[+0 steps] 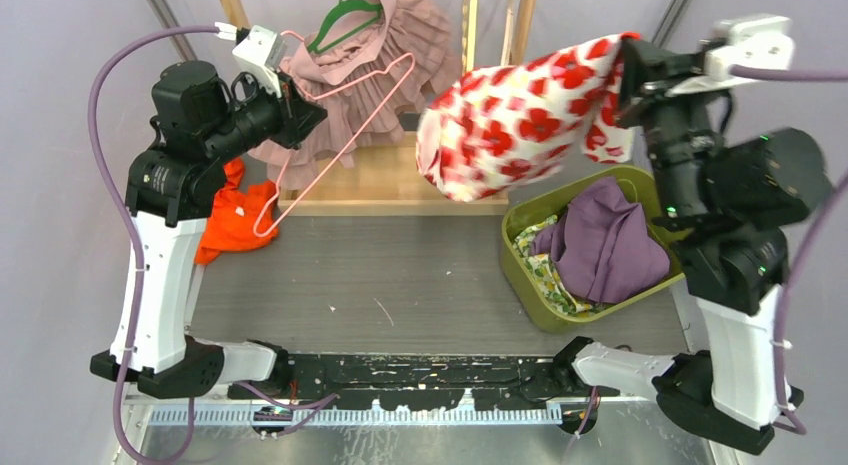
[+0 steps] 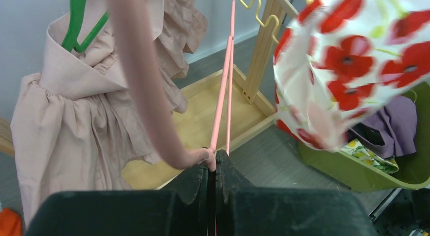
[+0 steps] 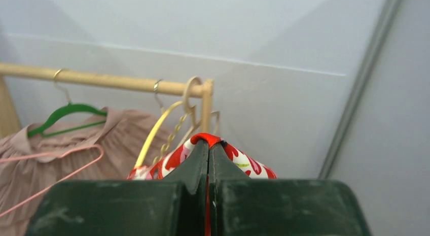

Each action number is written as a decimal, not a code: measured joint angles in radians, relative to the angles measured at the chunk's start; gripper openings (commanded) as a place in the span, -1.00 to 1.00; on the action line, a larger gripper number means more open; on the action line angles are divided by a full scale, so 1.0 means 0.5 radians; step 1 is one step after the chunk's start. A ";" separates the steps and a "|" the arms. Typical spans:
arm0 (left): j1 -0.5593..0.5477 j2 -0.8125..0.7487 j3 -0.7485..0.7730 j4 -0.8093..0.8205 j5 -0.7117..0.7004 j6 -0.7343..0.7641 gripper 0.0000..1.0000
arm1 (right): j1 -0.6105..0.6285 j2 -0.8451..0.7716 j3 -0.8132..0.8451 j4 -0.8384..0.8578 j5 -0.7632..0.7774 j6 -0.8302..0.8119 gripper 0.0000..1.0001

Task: Remove the skirt from the hanger
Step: Remove the skirt from the hanger, then place the skirt in the bin, then place the hanger at the clothesline.

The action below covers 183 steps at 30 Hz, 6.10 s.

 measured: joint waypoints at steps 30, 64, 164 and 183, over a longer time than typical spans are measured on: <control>0.000 0.161 0.088 0.059 0.017 -0.010 -1.00 | 0.000 -0.418 -0.538 -0.507 0.472 0.348 -0.98; 0.000 0.156 0.117 0.059 0.020 -0.015 -1.00 | 0.000 -0.082 -0.504 0.793 1.196 -1.041 -0.98; -0.340 1.778 1.461 0.780 -0.612 -0.031 -0.87 | -0.040 -0.533 -0.719 -0.186 1.322 -0.115 -0.11; -0.346 1.647 1.241 0.937 -0.598 -0.120 -1.00 | -0.040 -0.610 -0.780 -0.105 1.405 -0.175 -0.11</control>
